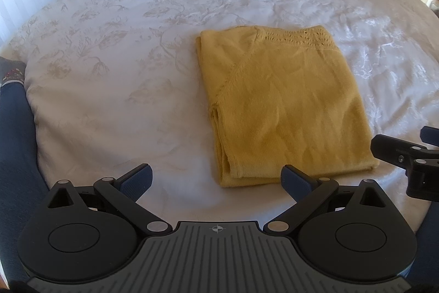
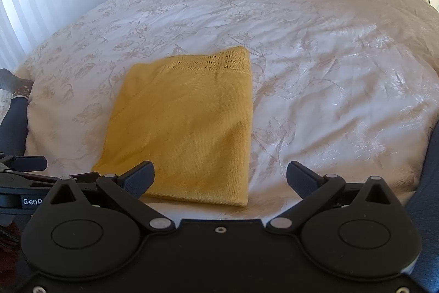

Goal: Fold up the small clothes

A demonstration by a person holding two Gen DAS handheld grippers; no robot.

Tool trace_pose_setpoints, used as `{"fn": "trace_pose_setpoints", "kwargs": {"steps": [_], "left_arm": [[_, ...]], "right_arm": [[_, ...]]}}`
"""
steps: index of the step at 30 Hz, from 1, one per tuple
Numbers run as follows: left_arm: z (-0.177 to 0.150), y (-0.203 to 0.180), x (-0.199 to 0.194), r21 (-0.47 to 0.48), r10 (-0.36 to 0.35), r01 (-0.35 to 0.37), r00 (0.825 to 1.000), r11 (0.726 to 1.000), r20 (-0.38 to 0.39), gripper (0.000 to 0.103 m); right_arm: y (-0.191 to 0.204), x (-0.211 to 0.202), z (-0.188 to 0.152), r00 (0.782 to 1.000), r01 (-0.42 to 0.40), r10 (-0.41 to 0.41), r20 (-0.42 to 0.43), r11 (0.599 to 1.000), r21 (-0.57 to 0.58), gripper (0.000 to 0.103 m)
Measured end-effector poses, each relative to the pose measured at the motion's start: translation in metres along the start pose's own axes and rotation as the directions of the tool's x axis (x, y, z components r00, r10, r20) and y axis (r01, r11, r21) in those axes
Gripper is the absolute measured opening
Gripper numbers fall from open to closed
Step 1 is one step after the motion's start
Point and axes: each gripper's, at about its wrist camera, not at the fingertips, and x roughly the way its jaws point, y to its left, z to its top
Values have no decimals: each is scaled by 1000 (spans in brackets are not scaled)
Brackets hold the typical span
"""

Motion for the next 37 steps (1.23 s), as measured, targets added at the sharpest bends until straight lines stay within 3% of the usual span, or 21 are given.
{"fn": "trace_pose_setpoints", "kwargs": {"steps": [37], "left_arm": [[5, 14, 5, -24, 8, -8, 1000, 1000, 5, 102]], "right_arm": [[3, 5, 2, 1000, -5, 4, -20, 1000, -9, 102]]}}
